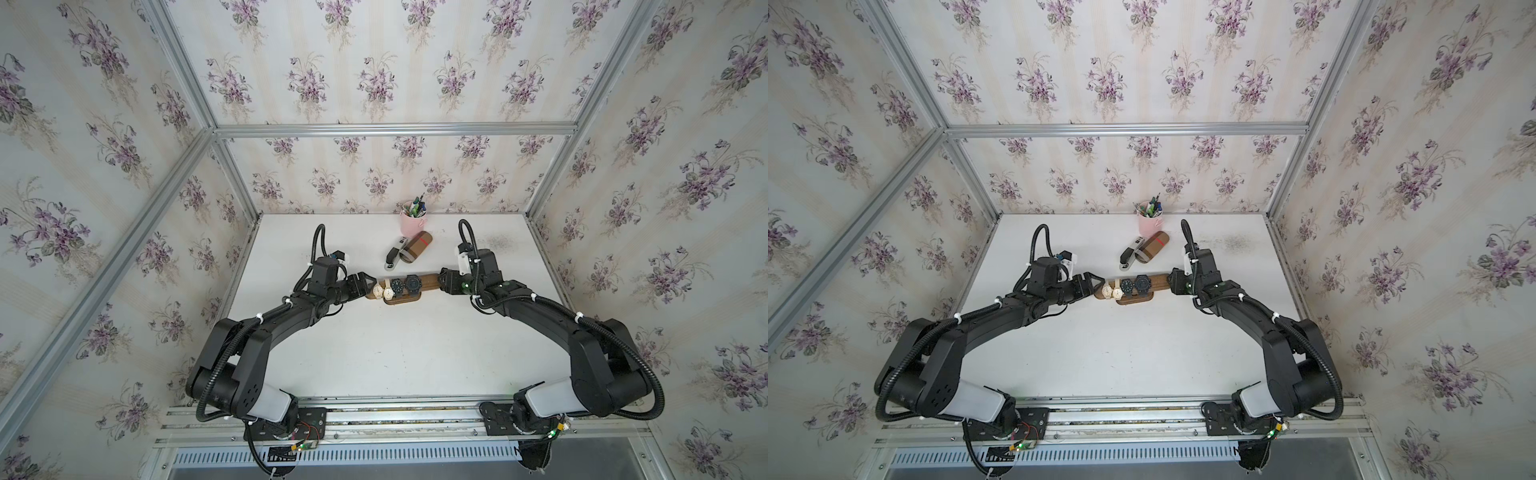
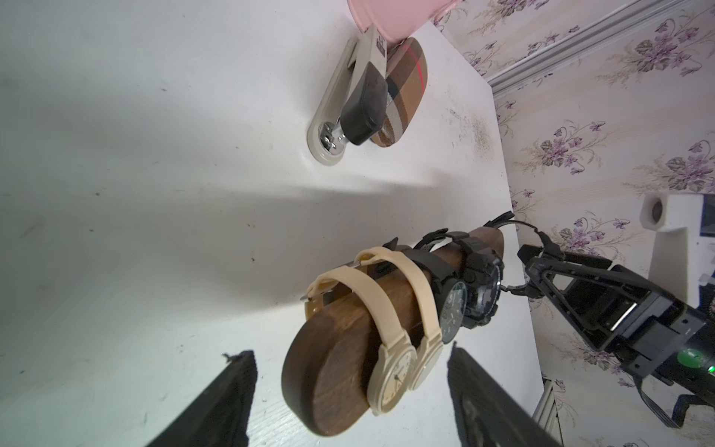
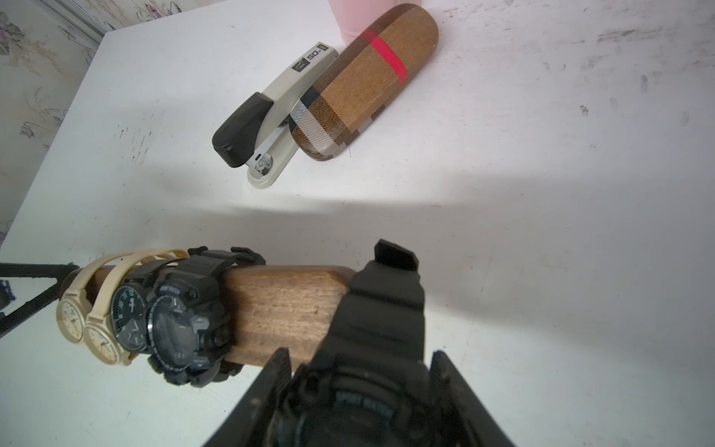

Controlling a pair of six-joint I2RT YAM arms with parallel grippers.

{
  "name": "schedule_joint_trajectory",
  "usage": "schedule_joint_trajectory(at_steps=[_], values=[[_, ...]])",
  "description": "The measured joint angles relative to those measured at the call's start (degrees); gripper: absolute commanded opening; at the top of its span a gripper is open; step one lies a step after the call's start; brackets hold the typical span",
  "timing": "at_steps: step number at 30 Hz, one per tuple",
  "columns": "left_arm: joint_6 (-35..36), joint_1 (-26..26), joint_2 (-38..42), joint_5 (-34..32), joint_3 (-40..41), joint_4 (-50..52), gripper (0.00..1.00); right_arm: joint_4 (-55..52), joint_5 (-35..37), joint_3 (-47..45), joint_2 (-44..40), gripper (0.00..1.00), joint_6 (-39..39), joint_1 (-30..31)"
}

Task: Place watch on stand
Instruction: Place the watch on the stand.

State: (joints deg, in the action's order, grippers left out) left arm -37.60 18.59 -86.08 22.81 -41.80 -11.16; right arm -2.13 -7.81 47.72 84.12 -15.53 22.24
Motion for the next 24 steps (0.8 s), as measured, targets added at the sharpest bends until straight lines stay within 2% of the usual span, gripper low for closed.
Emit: schedule_joint_trajectory(at_steps=[12,24], values=[[-0.42,0.52,-1.62,-0.13,-1.77,0.55,0.64,-3.41,4.0,4.85,3.63,0.41,1.75,2.64],[0.04,0.57,-3.04,-0.42,-4.35,3.56,0.61,-8.7,6.86,10.08,6.47,0.43,2.1,2.86]])
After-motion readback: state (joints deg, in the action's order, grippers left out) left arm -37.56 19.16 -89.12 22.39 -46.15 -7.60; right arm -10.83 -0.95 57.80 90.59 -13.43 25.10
